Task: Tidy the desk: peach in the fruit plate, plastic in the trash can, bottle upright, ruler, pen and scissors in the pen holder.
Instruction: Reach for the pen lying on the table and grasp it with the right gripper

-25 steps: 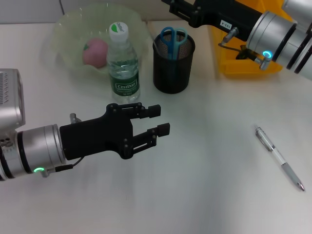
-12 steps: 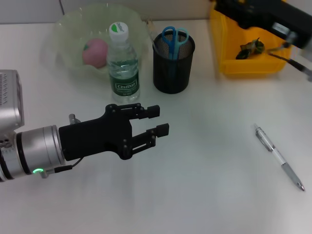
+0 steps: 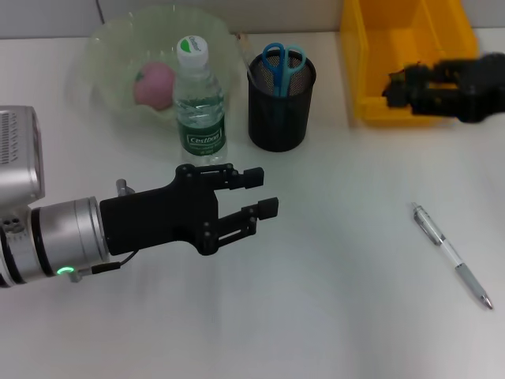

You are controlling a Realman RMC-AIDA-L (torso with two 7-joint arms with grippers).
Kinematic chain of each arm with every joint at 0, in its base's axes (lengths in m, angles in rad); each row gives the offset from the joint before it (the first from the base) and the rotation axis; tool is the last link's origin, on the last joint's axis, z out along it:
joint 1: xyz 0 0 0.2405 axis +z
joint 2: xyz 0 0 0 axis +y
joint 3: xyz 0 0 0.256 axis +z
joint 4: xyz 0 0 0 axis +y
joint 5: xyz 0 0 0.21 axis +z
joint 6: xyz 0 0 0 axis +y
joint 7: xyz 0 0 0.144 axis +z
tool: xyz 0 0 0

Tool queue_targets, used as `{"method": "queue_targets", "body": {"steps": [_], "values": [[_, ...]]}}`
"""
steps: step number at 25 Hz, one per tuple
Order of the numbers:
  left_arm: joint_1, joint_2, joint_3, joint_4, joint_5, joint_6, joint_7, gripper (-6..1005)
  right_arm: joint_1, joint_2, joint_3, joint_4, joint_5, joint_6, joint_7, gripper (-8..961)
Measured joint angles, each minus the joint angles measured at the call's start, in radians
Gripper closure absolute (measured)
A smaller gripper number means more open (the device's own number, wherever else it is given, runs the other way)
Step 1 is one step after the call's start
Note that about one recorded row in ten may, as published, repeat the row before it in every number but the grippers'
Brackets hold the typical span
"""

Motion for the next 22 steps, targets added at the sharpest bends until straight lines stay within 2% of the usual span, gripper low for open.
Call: {"method": "queue_targets", "body": {"steps": [1,4,5,6,9,10,13,19,22], "values": [[0.0,0.0,0.0,0.0,0.0,0.0,0.0,543,0.0,0.0,0.0,0.0,0.0,0.0,0.0,375],[0.0,0.0,0.007,0.0,0.002,0.001,0.0,542,0.042,-0.006,0.053,-0.13,-0.124,-0.147,0.159,378],[0.0,0.0,0.01,0.0,0.002,0.001,0.0,542,0.082,-0.017,0.085,-0.195,-0.204,-0.236,0.255,378],[0.0,0.0,0.01,0.0,0.002,0.001,0.0,542,0.082,-0.017,0.085,-0.195,-0.204,-0.236,0.255,378],[0.001,0.0,0.018,-0.001,0.002,0.001,0.0,542,0.147,-0.043,0.098,-0.23,-0.339,-0.353,0.358,378],[0.002,0.0,0.023,-0.001,0.002,0.001,0.0,542,0.179,-0.051,0.094,-0.214,-0.433,-0.405,0.393,378],[0.002,0.0,0.028,-0.001,0.002,0.0,0.001,543,0.193,-0.049,0.087,-0.186,-0.503,-0.429,0.408,379],[0.008,0.001,0.033,-0.001,0.002,0.0,0.012,544,0.2,-0.008,0.026,-0.091,-0.623,-0.402,0.421,379],[0.009,0.002,0.042,-0.001,0.002,-0.001,0.017,543,0.202,-0.003,-0.029,-0.044,-0.657,-0.361,0.442,379]]}}
